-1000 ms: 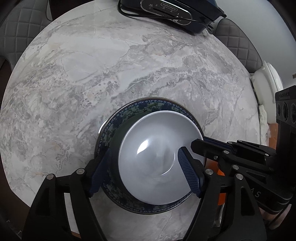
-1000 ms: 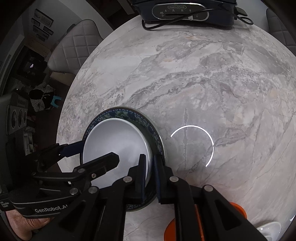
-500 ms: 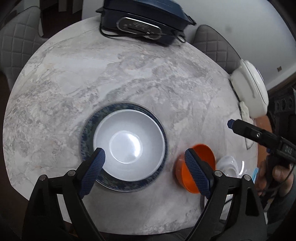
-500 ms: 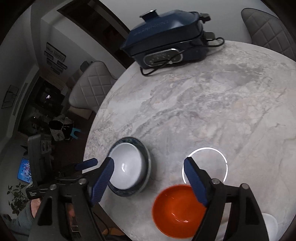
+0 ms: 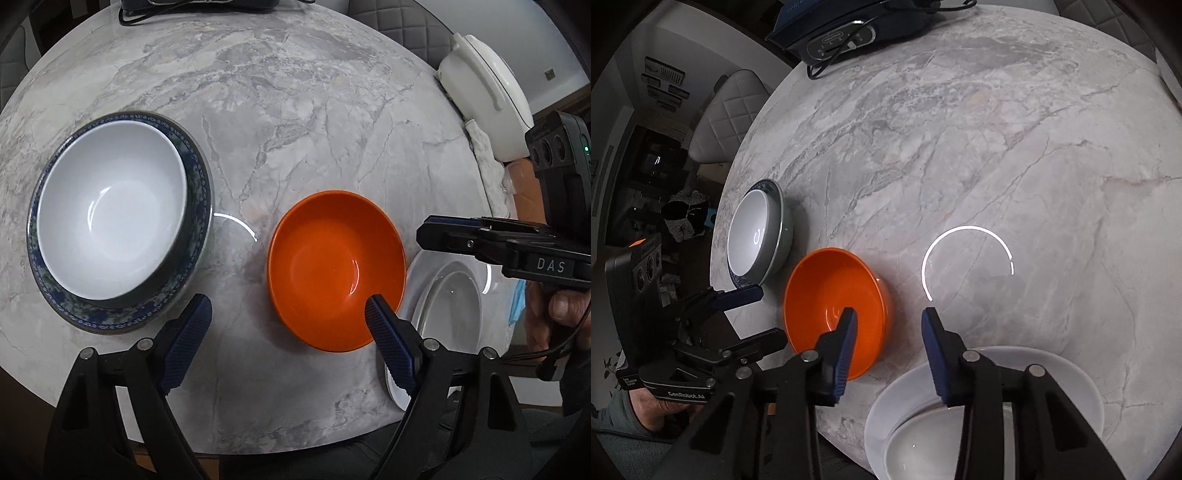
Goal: Organize plates and bowls
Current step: 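Move both grippers to the orange bowl, then pinch the rim of the orange bowl with both grippers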
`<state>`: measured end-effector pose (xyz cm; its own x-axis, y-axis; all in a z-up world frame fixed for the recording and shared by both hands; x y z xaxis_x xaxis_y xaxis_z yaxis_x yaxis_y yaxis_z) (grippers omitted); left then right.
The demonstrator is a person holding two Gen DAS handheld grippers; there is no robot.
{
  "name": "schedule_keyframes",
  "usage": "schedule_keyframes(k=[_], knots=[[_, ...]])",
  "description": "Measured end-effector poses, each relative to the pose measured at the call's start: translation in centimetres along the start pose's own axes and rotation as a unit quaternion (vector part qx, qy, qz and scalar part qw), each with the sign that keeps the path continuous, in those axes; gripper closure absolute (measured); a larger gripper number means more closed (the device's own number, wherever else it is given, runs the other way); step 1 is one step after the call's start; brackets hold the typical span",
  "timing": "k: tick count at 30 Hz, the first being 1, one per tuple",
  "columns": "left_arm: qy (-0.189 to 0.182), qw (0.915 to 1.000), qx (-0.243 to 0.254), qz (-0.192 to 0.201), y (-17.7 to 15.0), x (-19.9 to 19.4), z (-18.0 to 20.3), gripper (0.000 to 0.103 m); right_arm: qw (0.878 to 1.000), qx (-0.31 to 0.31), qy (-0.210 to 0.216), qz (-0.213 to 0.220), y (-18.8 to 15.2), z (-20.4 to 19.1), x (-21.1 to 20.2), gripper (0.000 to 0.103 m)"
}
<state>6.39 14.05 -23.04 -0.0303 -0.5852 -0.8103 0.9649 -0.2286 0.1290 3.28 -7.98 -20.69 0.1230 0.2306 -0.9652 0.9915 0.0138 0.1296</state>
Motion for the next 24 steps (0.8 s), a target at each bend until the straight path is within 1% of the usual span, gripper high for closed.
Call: schedule_keyframes(k=[3,6,7,8,9,11,12,13,16,19,20,22,24], knots=[[0.002,0.9999,-0.01,-0.006,-0.2,1.0,-0.1,0.019,1.0,-0.012,0.009,-0.017,0.0,-0.1,1.3,0.063],[0.005,0.9998,-0.019,0.0,-0.3,2.0,-0.6,0.019,0.999,-0.025,0.015,-0.029,0.1,-0.4,2.3,0.063],[0.002,0.9997,-0.022,0.003,-0.4,2.3,-0.8,0.022,0.999,-0.029,0.014,-0.031,0.2,-0.5,2.6,0.063],[-0.004,0.9996,-0.028,0.007,-0.4,2.5,-1.1,0.028,0.999,-0.032,0.015,-0.032,0.2,-0.5,2.8,0.063],[-0.01,0.9993,-0.035,0.007,-0.3,2.9,-1.5,0.032,0.999,-0.033,0.016,-0.033,0.2,-0.5,3.1,0.063],[-0.024,0.9984,-0.05,0.009,-0.2,3.5,-2.3,0.045,0.999,-0.031,0.02,-0.032,0.4,-0.3,3.5,0.063],[-0.025,0.998,-0.057,0.009,-0.2,3.7,-2.7,0.048,0.999,-0.031,0.023,-0.032,0.5,-0.2,3.7,0.063],[-0.027,0.9977,-0.061,0.006,-0.2,4.0,-2.9,0.051,0.999,-0.03,0.024,-0.032,0.7,-0.1,3.9,0.063],[-0.03,0.9978,-0.056,0.017,0.2,4.2,-3.0,0.053,0.999,-0.024,0.033,-0.033,0.8,0.2,4.1,0.063],[-0.033,0.9977,-0.056,0.02,0.5,4.4,-3.0,0.059,0.998,-0.024,0.037,-0.035,0.9,0.3,4.3,0.063],[-0.035,0.9976,-0.056,0.018,0.6,4.6,-3.0,0.066,0.998,-0.026,0.041,-0.036,1.0,0.2,4.5,0.063],[-0.042,0.9973,-0.059,0.014,0.8,4.9,-3.1,0.074,0.998,-0.033,0.044,-0.042,0.9,-0.2,4.7,0.065],[-0.043,0.9974,-0.057,0.012,0.8,5.0,-3.1,0.078,0.997,-0.039,0.044,-0.049,0.9,-0.6,5.1,0.071]])
Point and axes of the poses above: each gripper's, at about its wrist camera, not at the fingertips, and x roughly the way its jaws point, z to its right, y to its top, the point moved 2 cm from there along x, roughly the way its jaws point, and after that the axes turned 14 degrees about -y, right-handed, at the moved point
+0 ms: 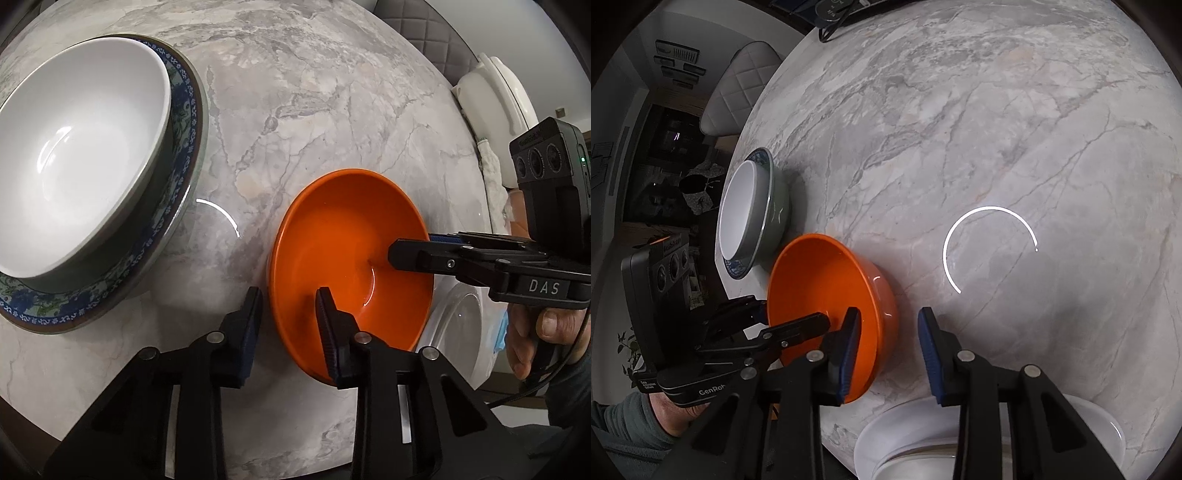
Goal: Organize plates and bowls
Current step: 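Pinch the rim of the orange bowl with both grippers, then lift the orange bowl and carry it over the nested bowls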
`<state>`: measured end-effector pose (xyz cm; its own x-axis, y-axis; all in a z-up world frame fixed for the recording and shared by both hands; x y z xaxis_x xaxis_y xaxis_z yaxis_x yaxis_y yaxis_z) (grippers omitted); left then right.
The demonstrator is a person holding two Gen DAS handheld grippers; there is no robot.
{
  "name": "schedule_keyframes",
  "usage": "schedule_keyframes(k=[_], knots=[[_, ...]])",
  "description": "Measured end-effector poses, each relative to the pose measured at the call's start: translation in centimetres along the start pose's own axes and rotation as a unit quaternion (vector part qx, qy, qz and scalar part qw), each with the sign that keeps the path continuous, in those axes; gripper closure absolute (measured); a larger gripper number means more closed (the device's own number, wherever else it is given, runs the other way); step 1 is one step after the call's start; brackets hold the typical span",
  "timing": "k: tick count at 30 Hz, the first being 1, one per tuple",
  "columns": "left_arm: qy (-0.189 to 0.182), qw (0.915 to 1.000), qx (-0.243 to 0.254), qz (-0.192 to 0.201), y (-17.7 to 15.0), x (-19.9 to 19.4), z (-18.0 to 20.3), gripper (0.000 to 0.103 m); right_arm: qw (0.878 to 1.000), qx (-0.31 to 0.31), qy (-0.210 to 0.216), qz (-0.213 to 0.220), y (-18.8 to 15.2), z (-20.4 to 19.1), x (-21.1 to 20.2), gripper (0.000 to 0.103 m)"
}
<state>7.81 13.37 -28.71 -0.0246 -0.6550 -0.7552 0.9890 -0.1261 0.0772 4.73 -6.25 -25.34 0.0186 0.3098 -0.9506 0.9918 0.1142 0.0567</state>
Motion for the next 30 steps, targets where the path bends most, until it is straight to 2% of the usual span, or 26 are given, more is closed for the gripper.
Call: schedule_keyframes(k=[2,4,6,20,30], knots=[[-0.001,1.0,-0.004,-0.003,0.0,0.1,-0.1,0.084,1.0,0.001,-0.003,-0.007,0.0,-0.1,0.4,0.077],[-0.004,1.0,-0.006,-0.004,0.0,0.1,-0.2,0.085,1.0,0.005,-0.003,-0.011,0.0,-0.1,0.7,0.086],[-0.004,1.0,-0.008,-0.004,0.1,0.1,-0.3,0.086,1.0,0.005,-0.002,-0.019,0.0,-0.3,1.0,0.088],[-0.016,0.9996,-0.02,0.007,0.5,-1.8,-0.1,0.087,1.0,0.018,0.0,-0.022,0.0,-0.5,0.2,0.089],[-0.022,0.9986,-0.027,0.039,0.3,-7.4,1.0,0.087,1.0,0.011,0.018,-0.005,0.5,-3.0,-2.9,0.089]])
Point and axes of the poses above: each gripper's, at about its wrist camera, not at the fingertips, and x roughly the way its jaws point, z to its right, y to its top, the point moved 2 cm from there along x, roughly the way its jaws point, and after that the axes turned 14 degrees about -y, right-handed, at the moved point
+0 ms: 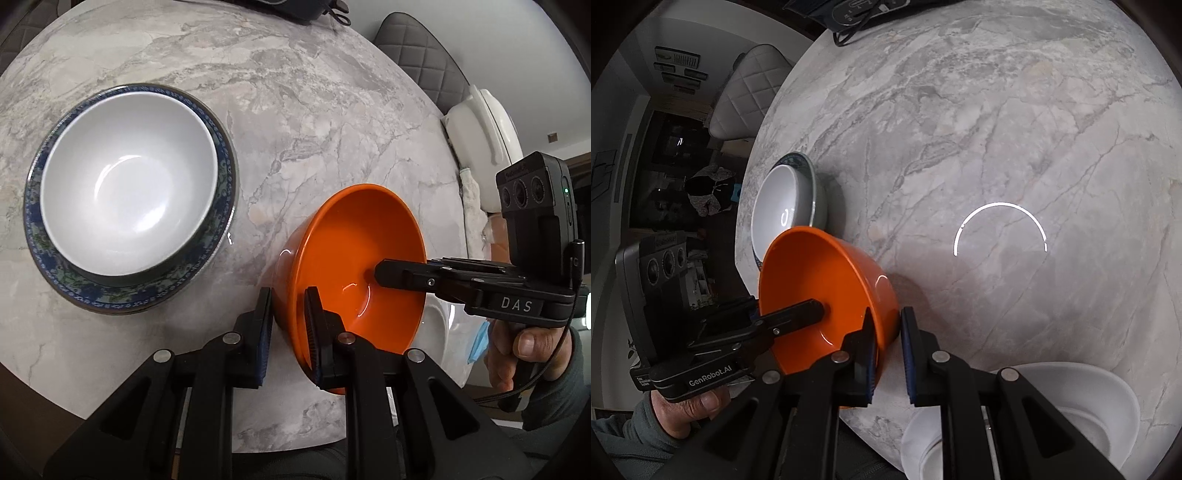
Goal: Organize plates and bowls
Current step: 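Lift the orange bowl and carry it over the nested bowls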
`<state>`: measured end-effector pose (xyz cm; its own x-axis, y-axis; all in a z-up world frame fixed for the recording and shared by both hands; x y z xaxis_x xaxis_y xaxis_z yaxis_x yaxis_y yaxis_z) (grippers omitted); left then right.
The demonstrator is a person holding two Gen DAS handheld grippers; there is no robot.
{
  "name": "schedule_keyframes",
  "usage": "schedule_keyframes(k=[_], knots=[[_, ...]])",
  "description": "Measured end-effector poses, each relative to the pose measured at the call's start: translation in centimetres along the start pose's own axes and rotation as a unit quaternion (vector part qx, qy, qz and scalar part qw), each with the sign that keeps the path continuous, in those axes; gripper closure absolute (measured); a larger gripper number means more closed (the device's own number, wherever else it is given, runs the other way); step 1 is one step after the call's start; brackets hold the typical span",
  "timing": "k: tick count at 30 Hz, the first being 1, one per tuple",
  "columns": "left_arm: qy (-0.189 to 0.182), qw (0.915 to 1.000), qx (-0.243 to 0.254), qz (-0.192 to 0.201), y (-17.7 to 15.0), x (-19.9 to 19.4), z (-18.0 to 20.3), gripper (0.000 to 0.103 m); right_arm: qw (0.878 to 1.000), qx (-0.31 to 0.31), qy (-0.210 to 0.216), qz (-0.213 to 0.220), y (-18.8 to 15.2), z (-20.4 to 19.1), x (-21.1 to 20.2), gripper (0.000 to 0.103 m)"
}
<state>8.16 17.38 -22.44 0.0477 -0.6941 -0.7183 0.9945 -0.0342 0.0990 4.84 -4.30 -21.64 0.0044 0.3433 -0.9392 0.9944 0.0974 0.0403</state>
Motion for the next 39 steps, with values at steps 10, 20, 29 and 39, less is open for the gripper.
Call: schedule_keyframes(k=[10,20,29,39], knots=[[0.007,0.9978,-0.031,0.059,1.8,-8.7,-3.1,0.087,0.998,-0.055,0.02,0.022,4.0,-7.7,-1.3,0.089],[0.035,0.9969,-0.032,0.063,4.6,-11.1,-8.0,0.086,0.996,-0.085,-0.007,0.018,8.1,-13.2,1.7,0.089],[0.044,0.9983,-0.029,0.026,5.3,-7.5,-10.2,0.085,0.997,-0.057,-0.043,-0.006,8.9,-12.7,4.6,0.089],[0.055,0.9976,-0.026,0.032,5.6,-7.3,-10.1,0.084,0.997,-0.054,-0.06,-0.002,9.1,-12.8,4.9,0.091]])
Point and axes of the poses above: each gripper's, at about its wrist camera, not at the fingertips, and x roughly the way its jaws point, z to its right, y to its top, the point moved 2 cm from there along x, roughly the way its jaws point, and after that the axes turned 14 degrees about -y, right-handed, at the moved point
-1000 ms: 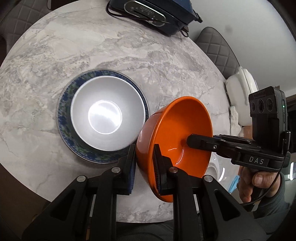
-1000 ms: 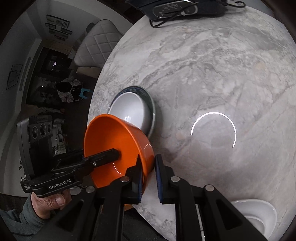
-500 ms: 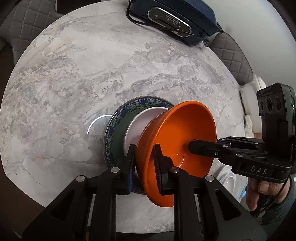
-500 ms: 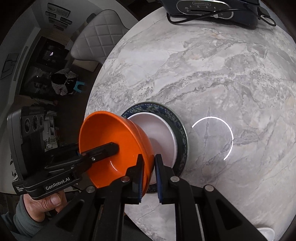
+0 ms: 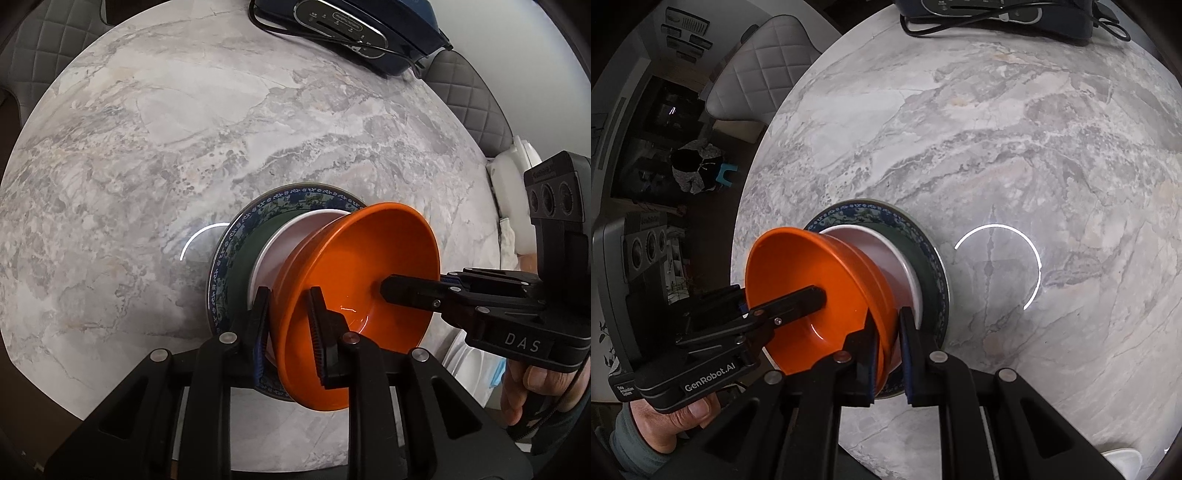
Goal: Organize plates and bowls
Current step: 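Lift the orange bowl and carry it over the nested bowls, then lower the orange bowl into the white bowl and open both grippers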
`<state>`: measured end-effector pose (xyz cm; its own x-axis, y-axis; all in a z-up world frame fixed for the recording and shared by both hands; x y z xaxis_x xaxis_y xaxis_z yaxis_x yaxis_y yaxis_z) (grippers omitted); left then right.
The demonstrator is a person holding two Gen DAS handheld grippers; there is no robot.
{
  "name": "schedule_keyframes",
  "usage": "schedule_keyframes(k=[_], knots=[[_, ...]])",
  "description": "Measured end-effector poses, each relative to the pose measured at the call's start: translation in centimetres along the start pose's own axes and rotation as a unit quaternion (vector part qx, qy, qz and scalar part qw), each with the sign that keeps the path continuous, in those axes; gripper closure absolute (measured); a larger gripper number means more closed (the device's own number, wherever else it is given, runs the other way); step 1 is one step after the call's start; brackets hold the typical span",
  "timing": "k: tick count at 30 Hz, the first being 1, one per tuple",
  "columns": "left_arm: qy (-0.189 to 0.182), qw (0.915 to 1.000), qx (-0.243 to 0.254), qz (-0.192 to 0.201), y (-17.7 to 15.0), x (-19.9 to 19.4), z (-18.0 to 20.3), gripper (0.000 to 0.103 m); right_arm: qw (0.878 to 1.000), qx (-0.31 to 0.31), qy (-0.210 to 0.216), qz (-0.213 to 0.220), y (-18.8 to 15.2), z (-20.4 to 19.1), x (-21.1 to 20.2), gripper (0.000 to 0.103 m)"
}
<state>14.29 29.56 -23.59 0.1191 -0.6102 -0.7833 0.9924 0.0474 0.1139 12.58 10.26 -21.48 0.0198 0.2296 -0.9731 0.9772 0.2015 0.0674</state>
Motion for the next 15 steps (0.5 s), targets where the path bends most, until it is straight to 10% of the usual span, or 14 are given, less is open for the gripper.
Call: schedule_keyframes(k=[9,15], knots=[[-0.011,0.9999,-0.002,0.007,0.2,0.1,0.2,0.073,1.0,0.001,-0.008,-0.007,0.0,-0.1,0.1,0.092],[-0.03,0.9994,0.015,0.01,0.4,0.0,1.5,0.043,1.0,0.006,-0.016,-0.011,0.2,-0.3,0.2,0.092]])
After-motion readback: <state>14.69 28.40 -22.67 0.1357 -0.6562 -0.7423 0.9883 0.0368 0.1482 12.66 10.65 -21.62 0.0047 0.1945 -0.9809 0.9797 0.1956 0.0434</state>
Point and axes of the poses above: each gripper's, at about its wrist camera, not at the fingertips, and x roughly the way its jaws point, z to its right, y to its top, the point moved 2 cm from there along x, roughly the way its jaws point, and after that the axes turned 14 degrees about -y, right-handed, at the moved point
